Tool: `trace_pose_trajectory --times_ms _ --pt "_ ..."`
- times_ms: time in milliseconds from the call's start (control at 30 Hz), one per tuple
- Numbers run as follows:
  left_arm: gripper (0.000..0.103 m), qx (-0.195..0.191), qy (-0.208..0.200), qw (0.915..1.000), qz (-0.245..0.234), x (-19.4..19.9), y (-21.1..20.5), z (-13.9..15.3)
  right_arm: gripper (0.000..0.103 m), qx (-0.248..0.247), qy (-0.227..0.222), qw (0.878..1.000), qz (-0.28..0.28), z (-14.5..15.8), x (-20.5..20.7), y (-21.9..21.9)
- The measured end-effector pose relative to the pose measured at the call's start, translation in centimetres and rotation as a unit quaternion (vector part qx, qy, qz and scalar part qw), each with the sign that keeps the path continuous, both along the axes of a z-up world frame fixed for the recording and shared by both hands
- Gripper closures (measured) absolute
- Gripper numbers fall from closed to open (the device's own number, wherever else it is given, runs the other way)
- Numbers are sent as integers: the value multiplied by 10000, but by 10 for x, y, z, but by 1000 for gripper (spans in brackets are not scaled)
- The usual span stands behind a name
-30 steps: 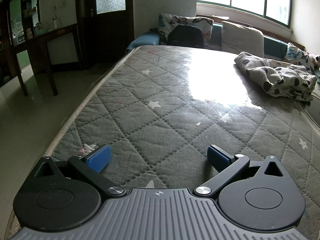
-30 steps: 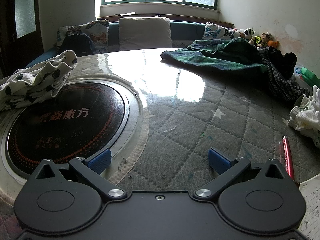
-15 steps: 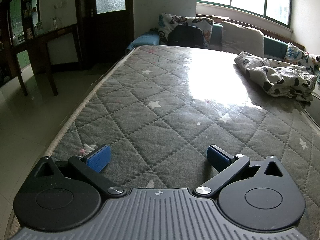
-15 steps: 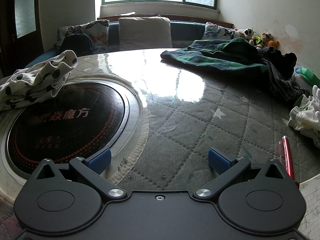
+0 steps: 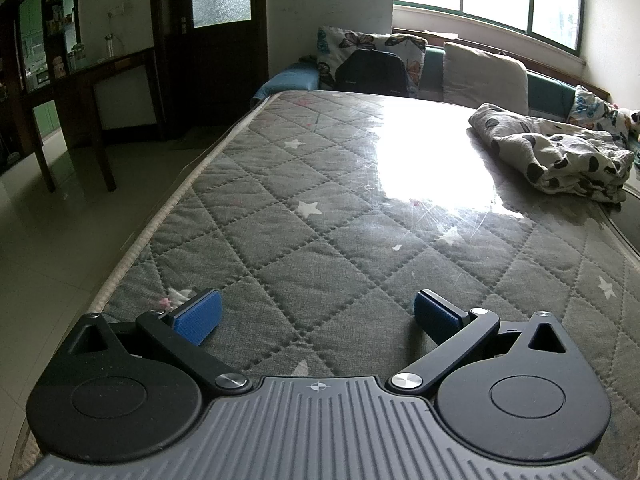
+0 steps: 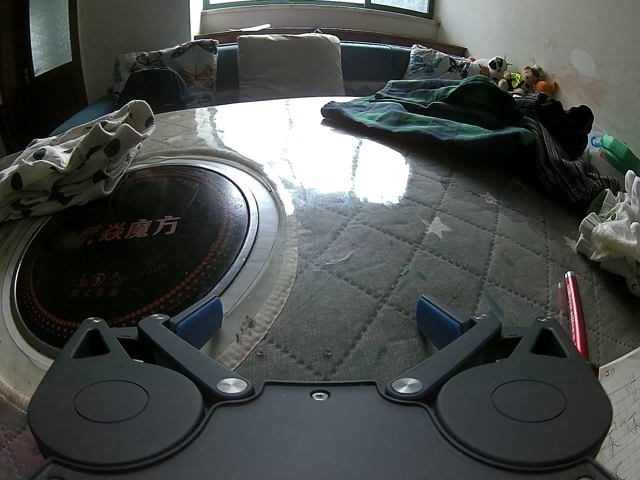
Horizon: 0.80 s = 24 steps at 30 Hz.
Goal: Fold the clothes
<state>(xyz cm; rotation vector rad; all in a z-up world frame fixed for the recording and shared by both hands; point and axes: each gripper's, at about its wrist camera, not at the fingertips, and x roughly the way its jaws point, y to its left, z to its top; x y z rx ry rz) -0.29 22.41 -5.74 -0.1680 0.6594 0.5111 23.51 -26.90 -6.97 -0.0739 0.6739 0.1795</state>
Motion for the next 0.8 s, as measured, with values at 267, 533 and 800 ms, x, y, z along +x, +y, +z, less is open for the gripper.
trace_pose_trajectory --times_ms 267,533,800 --pt "0 0 0 10000 0 0 0 0 0 2 1 10000 1 1 0 -1" --pt "0 0 0 10000 0 0 0 0 0 3 1 10000 1 0 0 0" --pt "0 1 1 10000 0 0 0 0 0 3 2 10000 1 0 0 1"
